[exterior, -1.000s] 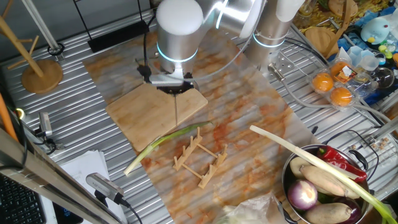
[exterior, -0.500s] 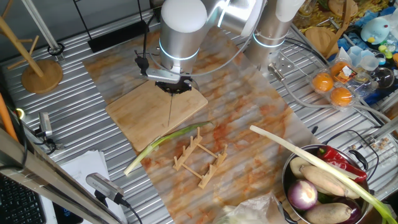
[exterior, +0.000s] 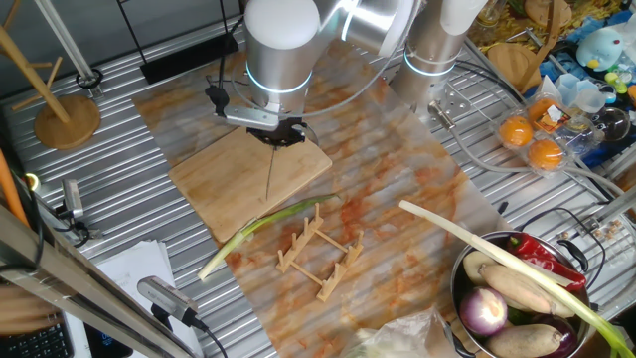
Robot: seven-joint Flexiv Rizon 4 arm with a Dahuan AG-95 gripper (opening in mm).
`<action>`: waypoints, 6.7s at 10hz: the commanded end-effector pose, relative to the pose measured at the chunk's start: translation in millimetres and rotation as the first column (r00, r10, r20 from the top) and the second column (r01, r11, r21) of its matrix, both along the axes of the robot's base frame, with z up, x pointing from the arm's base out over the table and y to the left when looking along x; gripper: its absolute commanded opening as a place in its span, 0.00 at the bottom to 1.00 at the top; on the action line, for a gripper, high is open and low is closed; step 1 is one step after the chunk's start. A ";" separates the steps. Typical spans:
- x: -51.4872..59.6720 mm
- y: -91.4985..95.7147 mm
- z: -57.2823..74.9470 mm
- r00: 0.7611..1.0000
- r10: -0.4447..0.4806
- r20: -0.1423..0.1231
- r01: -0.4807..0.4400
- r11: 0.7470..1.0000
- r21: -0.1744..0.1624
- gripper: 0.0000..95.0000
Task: Chop the scallions
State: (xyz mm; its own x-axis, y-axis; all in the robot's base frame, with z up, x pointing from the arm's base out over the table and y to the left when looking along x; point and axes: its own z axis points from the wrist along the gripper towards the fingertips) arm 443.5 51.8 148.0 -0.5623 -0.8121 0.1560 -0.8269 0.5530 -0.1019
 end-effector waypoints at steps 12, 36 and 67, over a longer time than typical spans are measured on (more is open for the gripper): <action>10.2 19.3 16.8 0.996 -0.058 0.063 0.049 0.989 0.137 0.00; 105.0 -46.4 -17.1 0.684 0.729 0.021 -0.722 0.673 0.161 0.00; 80.6 -43.5 -104.3 0.547 0.837 -0.020 -0.827 0.544 0.144 0.00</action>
